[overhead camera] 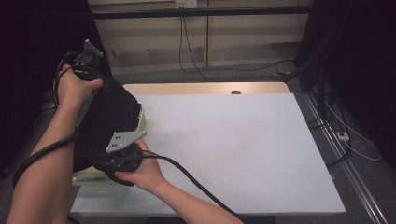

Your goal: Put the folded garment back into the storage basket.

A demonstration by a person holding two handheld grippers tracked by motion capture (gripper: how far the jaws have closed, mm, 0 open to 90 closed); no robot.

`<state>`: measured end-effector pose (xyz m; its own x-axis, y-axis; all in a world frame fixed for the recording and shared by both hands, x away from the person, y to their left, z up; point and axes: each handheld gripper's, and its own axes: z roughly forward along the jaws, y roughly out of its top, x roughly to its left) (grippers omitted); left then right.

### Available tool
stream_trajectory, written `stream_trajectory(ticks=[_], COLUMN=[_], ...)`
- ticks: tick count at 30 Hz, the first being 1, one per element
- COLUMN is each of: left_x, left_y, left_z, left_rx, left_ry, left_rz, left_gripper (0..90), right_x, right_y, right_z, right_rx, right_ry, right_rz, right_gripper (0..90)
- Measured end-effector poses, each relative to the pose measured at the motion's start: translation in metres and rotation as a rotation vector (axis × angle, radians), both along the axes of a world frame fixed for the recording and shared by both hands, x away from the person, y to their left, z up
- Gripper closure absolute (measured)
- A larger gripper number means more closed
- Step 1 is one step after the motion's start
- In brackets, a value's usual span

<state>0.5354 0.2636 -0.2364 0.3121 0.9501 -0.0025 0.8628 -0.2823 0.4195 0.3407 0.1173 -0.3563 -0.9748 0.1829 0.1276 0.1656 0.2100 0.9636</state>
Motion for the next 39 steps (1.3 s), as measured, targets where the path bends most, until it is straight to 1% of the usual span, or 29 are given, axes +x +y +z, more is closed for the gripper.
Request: stream_trajectory(ticks=[6, 11, 13, 20, 23, 25, 27, 29, 30, 35, 36, 37, 39], left_x=[-0.001, -0.001, -0.001, 0.000, 0.000, 0.000, 0.000, 0.000, 0.000, 0.001, 0.001, 0.001, 0.001], left_y=[0.000, -0.001, -0.001, 0.001, 0.002, 0.002, 0.003, 0.003, 0.004, 0.006, 0.007, 0.008, 0.010], left_z=[-0.001, -0.004, -0.005, -0.009, -0.011, -0.013, -0.014, -0.016, -0.016, -0.021, -0.022, -0.023, -0.025], left_rx=[0.005, 0.005, 0.012, 0.004, 0.001, -0.004, -0.001, -0.005, -0.007, -0.004, -0.008, -0.008, -0.011], left_ry=[-0.007, -0.004, -0.005, -0.006, -0.004, -0.005, -0.004, -0.013, -0.004, -0.005, -0.016, -0.005, -0.008], left_rz=[0.005, 0.010, 0.008, 0.009, 0.007, 0.015, 0.011, 0.019, 0.012, 0.013, 0.021, 0.017, 0.027], left_gripper=[83.2, 83.2, 83.3, 83.2, 83.2, 83.2, 83.2, 83.2, 83.2, 83.2, 83.2, 83.2, 83.1], right_x=[0.000, -0.001, -0.001, 0.000, 0.000, 0.001, 0.001, 0.001, 0.002, 0.003, 0.003, 0.003, 0.005], right_y=[0.000, 0.000, 0.000, 0.002, 0.003, 0.003, 0.004, 0.006, 0.006, 0.009, 0.009, 0.010, 0.010], right_z=[-0.001, -0.004, -0.005, -0.007, -0.008, -0.008, -0.009, -0.010, -0.011, -0.014, -0.015, -0.015, -0.016], right_rx=[-0.002, -0.011, -0.009, -0.007, -0.012, -0.014, -0.019, -0.018, -0.017, -0.031, -0.033, -0.037, -0.035], right_ry=[0.001, 0.003, 0.008, 0.015, 0.015, 0.019, 0.022, 0.025, 0.026, 0.034, 0.033, 0.033, 0.034], right_rz=[0.001, 0.003, 0.002, -0.001, -0.002, 0.000, 0.006, 0.004, 0.003, 0.006, 0.006, 0.006, 0.000], right_gripper=[80.7, 80.7, 80.7, 80.7, 80.7, 80.7, 80.7, 80.7, 80.7, 80.7, 80.7, 80.6, 80.6])
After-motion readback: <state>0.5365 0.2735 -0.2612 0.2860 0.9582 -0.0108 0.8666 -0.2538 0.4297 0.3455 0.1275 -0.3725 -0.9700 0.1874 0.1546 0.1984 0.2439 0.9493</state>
